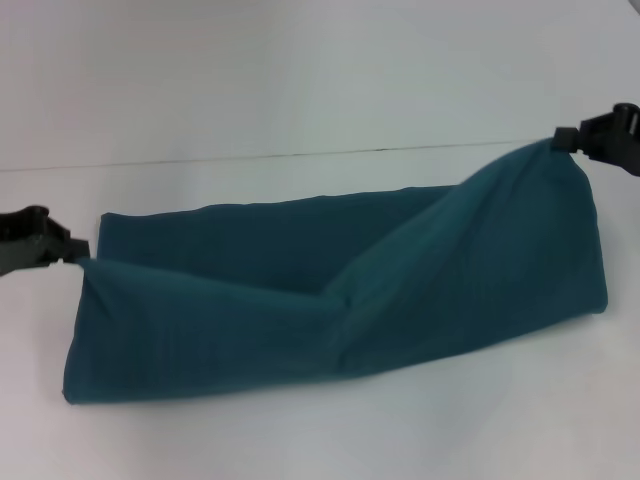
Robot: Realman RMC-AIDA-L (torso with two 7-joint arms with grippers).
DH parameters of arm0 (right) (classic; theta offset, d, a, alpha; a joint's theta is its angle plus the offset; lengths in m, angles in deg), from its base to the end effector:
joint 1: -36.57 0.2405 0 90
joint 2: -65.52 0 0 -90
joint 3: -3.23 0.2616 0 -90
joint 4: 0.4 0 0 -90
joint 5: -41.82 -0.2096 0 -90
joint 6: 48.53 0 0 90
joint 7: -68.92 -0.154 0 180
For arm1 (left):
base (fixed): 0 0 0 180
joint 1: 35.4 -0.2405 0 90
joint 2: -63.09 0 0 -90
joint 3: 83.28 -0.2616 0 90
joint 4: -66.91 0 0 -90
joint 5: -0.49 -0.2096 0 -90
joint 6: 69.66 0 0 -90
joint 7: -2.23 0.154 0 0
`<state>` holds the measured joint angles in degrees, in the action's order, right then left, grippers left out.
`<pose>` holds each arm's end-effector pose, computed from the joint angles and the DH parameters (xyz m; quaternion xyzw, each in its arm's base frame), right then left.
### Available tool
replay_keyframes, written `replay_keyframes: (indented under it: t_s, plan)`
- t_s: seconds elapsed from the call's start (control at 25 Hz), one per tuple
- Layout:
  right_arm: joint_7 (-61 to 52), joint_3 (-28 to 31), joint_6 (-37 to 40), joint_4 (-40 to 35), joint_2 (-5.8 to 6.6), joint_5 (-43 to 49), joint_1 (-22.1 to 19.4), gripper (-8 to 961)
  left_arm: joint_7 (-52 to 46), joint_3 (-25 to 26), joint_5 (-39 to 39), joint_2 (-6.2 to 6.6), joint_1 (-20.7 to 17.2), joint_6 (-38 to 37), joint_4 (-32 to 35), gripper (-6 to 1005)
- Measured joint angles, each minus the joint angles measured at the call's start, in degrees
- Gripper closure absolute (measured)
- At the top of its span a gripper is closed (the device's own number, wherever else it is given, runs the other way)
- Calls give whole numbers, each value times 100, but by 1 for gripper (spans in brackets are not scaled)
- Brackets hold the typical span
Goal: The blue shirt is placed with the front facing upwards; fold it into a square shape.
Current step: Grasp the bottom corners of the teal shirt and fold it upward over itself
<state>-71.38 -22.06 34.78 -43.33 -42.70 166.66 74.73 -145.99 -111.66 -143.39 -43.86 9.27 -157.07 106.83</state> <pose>0.2772 0.4116 0.1152 -0.7191 0.6053 0.2826 0.1915 -0.2735 0.4118 0.0881 -0.7306 -0.6549 -0.1118 0.1577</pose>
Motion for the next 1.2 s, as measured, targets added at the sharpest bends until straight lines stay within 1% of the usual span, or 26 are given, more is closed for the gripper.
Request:
replay_keyframes:
  t_s: [0.16,0.4,0.64,0.72,0.76,0.96,1.08,1.2]
  plan:
    - [-15,-189,-746,130,-125,10,91,935,-77,-17,-14,-23,137,635,-218,1000]
    - [-26,-329,-1583,350,-301,10,82,934,-239,-35,-5,-98,187,1477,-389,999]
    - [-10,-344,-2059,563,-339,2,39,934,-313,-39,-11,-177,233,2081,-525,999]
    - [12,-345,-2202,634,-352,-7,50,934,-315,-45,-11,-196,244,2159,-547,1000]
    - [20,-345,-2295,669,-362,-9,66,934,-347,-122,-12,-233,291,2359,-614,1000]
    - [-73,-353,-2749,750,-441,-1,135,934,-516,-360,-10,-285,350,2738,-690,1000]
    - [-203,-368,-3028,837,-436,-1,193,934,-588,-394,-8,-322,361,2885,-690,1000]
    - [-242,-427,-3285,997,-396,5,290,934,-643,-396,-9,-334,365,2986,-690,996]
